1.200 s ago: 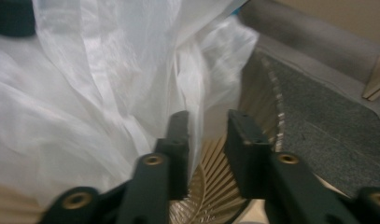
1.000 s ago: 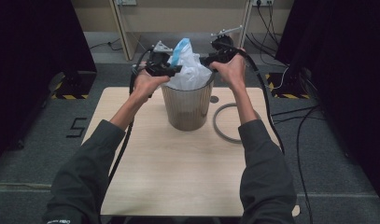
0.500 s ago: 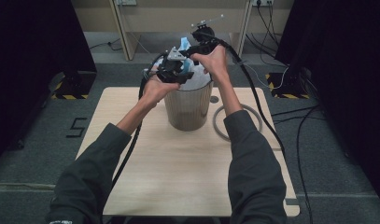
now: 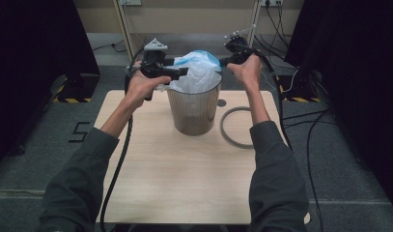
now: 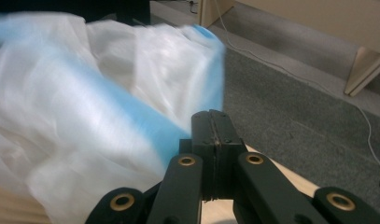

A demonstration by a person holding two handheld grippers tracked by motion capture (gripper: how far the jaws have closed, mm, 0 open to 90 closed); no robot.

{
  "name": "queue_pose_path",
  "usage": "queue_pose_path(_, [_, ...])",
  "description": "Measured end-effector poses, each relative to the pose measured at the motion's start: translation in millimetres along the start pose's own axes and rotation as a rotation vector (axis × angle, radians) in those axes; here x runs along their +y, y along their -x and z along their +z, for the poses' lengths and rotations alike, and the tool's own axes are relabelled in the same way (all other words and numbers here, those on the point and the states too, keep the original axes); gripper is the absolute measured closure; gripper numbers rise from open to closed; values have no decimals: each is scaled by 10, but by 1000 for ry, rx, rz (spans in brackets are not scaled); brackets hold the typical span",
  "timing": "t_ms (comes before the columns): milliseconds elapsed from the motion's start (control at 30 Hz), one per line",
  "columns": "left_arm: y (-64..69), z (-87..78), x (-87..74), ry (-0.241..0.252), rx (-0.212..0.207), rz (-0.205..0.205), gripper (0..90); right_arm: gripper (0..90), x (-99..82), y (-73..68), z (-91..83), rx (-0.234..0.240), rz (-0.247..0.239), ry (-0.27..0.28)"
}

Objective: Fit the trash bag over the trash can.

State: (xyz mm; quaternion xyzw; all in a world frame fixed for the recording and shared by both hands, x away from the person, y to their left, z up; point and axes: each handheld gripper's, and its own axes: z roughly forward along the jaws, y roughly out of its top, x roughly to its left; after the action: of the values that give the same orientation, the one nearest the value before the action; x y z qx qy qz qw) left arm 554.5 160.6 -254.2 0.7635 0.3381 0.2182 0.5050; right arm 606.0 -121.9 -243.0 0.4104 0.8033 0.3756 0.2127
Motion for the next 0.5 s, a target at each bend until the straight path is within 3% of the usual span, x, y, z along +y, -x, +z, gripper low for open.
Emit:
queue_pose_path(133, [-180,47,-70,-5,39,-24,296,900,-214,164,-37,7,23,-6])
queue_pose_path(333, [-368,198,-122,-6,90,-60,290,900,-431,231,-18,18,22,-21])
queue_pose_path(467, [-439,282,-174,-40,103,-86,300,892,-502,263,32,29,25,-31])
queue_pose_path(500, [-444,295,-191,-57,98,-85,345,849,-503,262,36,28,28,-30])
